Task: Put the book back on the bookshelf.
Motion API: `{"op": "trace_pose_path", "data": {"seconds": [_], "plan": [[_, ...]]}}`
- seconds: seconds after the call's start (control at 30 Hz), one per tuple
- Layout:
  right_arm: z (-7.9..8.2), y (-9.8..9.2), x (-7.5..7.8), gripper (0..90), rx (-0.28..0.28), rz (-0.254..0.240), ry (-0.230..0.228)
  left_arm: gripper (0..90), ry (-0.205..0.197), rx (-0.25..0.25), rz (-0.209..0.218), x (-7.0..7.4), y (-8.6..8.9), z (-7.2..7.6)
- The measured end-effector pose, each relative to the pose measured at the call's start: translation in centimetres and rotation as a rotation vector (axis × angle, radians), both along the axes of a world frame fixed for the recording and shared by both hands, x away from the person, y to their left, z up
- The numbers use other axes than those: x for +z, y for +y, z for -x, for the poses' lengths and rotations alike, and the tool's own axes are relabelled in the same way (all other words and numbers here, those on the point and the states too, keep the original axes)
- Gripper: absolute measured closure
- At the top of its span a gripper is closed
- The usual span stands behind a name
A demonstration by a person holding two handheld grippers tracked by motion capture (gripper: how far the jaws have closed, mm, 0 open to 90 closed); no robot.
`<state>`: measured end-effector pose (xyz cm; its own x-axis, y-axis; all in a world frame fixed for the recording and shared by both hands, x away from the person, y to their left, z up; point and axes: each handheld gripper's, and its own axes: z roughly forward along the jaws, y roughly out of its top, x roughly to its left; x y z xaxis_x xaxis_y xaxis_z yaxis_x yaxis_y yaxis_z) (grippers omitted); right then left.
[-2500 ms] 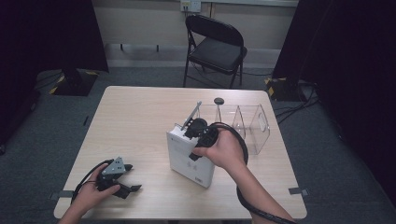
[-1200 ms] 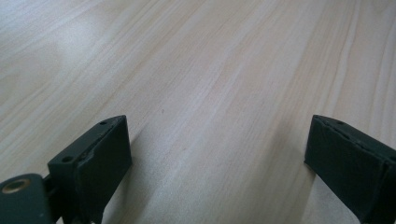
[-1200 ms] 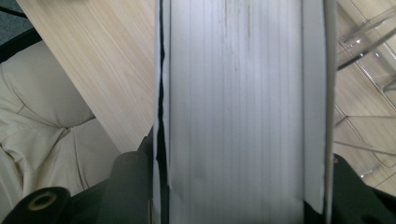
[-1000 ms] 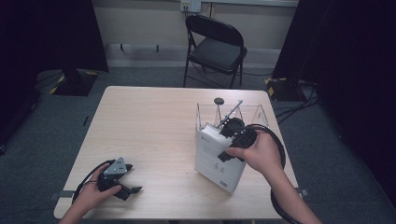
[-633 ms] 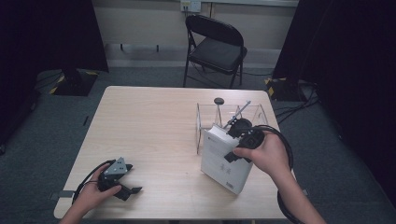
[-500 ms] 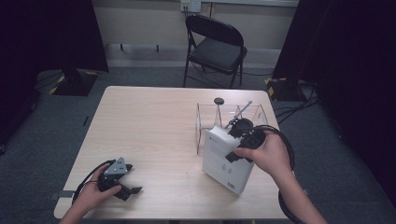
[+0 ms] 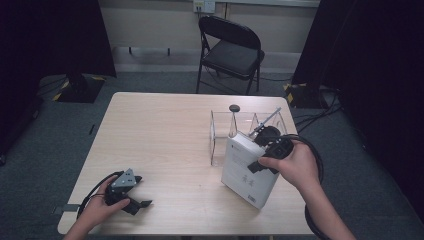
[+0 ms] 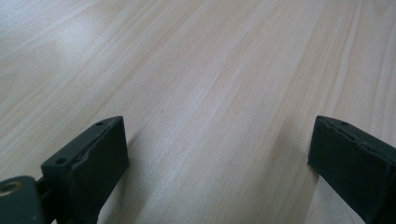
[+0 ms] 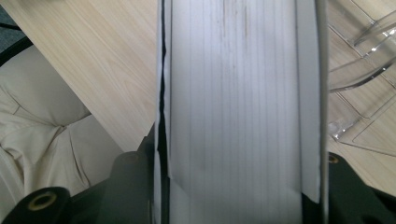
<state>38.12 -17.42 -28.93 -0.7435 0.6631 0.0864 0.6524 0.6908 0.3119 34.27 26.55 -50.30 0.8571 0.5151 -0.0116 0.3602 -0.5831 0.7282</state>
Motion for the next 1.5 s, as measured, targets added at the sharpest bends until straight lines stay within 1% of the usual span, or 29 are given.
{"op": "trace_pose_path", "data": {"seconds": [0.07, 0.17, 0.37, 0.43, 0.5, 0.53, 0.57, 0.63, 0.73, 0.87, 0.9, 0.97, 1.0, 1.03, 1.07, 1.1, 1.13, 1.17, 1.23, 1.3, 1.33, 1.4, 1.43, 1.47, 1.5], "plan": [[0.0, -0.3, 0.0, 51.9, -0.005, 0.001, -0.004, 4.4, 0.000, 0.000, -0.001, 0.0, 0.0, 0.0], [0.1, -0.8, 0.0, 51.9, -0.016, -0.001, 0.006, 4.4, 0.000, 0.000, -0.001, 0.0, 0.0, 0.0], [0.1, -1.5, -0.1, 51.9, -0.037, -0.008, 0.008, 4.4, 0.000, 0.000, -0.001, 0.0, 0.0, 0.0], [0.1, -1.8, -0.1, 51.9, -0.045, -0.009, 0.001, 4.3, 0.000, 0.000, -0.001, 0.0, 0.0, 0.0], [0.1, -2.0, -0.1, 51.9, -0.052, -0.010, 0.004, 4.4, 0.000, 0.000, -0.001, 0.0, 0.0, 0.0], [0.1, -2.1, 0.0, 51.9, -0.058, -0.007, 0.015, 4.4, 0.000, 0.000, -0.002, 0.0, 0.0, 0.0], [0.1, -2.3, -0.1, 51.9, -0.059, -0.007, 0.005, 4.4, 0.000, 0.000, -0.001, 0.0, 0.0, 0.0], [0.1, -2.5, 0.0, 51.9, -0.058, -0.006, 0.013, 4.4, 0.000, 0.000, -0.002, 0.0, 0.0, 0.0], [0.2, -2.8, 0.0, 51.9, -0.076, 0.000, 0.008, 4.4, 0.000, 0.000, -0.001, 0.0, 0.0, 0.0], [0.1, -3.4, 0.1, 51.9, -0.079, -0.003, 0.006, 4.4, 0.000, 0.000, -0.002, 0.0, 0.0, 0.0], [0.1, -3.4, 0.1, 51.9, -0.092, -0.002, 0.006, 4.4, 0.000, 0.000, -0.002, 0.0, 0.0, 0.0], [0.1, -3.7, 0.1, 51.9, -0.090, -0.001, 0.003, 4.4, 0.000, 0.000, -0.002, 0.0, 0.0, 0.0], [0.0, -3.8, 0.2, 51.9, -0.099, -0.003, 0.013, 4.3, 0.000, 0.000, -0.002, 0.0, 0.0, 0.0], [0.0, -3.9, 0.2, 51.9, -0.103, -0.004, 0.010, 4.3, 0.000, 0.000, -0.002, 0.0, 0.0, 0.0], [0.0, -4.0, 0.3, 51.9, -0.103, -0.004, 0.021, 4.3, 0.000, 0.000, -0.001, 0.0, 0.0, 0.0], [0.0, -4.1, 0.2, 51.9, -0.105, -0.002, 0.012, 4.3, 0.000, 0.000, -0.002, 0.0, 0.0, 0.0], [0.0, -4.2, 0.2, 51.9, -0.116, -0.003, 0.008, 4.3, 0.000, 0.000, -0.002, 0.0, 0.0, 0.0], [0.0, -4.3, 0.1, 51.9, -0.116, -0.006, 0.012, 4.3, 0.000, 0.000, -0.002, 0.0, 0.0, 0.0], [-0.1, -4.6, 0.1, 51.9, -0.123, -0.005, 0.004, 4.4, 0.001, 0.000, -0.002, 0.0, 0.0, 0.0], [-0.1, -4.8, 0.0, 51.9, -0.128, -0.008, 0.015, 4.3, 0.000, 0.000, -0.002, 0.0, 0.0, 0.0], [-0.1, -4.9, 0.0, 51.9, -0.136, -0.008, 0.009, 4.3, 0.000, 0.000, -0.002, 0.0, 0.0, 0.0], [-0.1, -5.2, 0.0, 51.9, -0.135, -0.006, 0.013, 4.4, 0.000, 0.000, -0.001, 0.0, 0.0, 0.0], [-0.1, -5.3, 0.0, 51.9, -0.139, -0.007, 0.027, 4.3, 0.000, 0.000, -0.001, 0.0, 0.0, 0.0], [-0.1, -5.4, 0.0, 51.9, -0.144, -0.006, 0.018, 4.3, 0.000, 0.000, -0.001, 0.0, 0.0, 0.0], [-0.1, -5.5, 0.0, 51.9, -0.151, -0.008, 0.026, 4.4, 0.000, 0.000, -0.001, 0.0, 0.0, 0.0]]}}
